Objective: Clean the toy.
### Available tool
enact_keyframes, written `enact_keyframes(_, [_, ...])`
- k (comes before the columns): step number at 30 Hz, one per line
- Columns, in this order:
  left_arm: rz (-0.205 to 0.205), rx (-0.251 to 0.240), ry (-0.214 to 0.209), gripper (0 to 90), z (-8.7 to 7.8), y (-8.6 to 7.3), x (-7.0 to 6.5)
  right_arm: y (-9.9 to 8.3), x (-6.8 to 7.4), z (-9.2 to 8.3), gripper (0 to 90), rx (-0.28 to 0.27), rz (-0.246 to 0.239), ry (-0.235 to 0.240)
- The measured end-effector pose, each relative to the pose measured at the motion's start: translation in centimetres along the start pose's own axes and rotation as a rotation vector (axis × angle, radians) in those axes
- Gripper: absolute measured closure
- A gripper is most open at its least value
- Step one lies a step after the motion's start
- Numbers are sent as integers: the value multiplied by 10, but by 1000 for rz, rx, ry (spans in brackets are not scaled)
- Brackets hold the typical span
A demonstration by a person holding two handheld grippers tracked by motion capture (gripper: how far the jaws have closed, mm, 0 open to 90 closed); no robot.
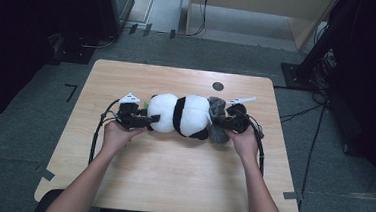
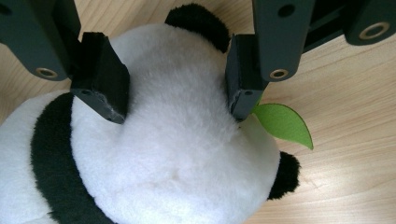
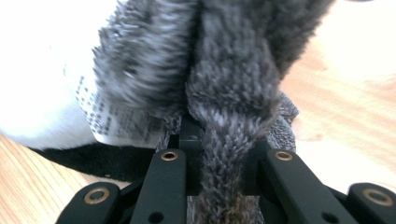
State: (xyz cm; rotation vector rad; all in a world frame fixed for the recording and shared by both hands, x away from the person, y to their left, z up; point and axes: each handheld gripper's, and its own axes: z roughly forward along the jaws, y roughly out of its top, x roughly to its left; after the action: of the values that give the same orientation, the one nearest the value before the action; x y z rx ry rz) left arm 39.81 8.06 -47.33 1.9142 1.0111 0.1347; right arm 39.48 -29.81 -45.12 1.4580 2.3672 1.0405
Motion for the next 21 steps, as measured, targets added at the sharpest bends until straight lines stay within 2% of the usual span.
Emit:
enact_keyframes(4, [2,-2,2,445,0,0,0,9,-3,-16,774,-59,20,8])
enact_keyframes(6, [2,-2,2,445,0,0,0,14,-3,-24,774,-84,8,7])
enact_keyframes(12, [3,-1,4,445,0,0,0,36,10,-39,776,-113,-39,10])
enact_keyframes(17, [3,0,4,445,0,0,-1,50,24,-39,775,-121,-81,48])
enact_keyframes(21, [4,0,3,445,0,0,0,53,31,-28,775,-104,-99,60])
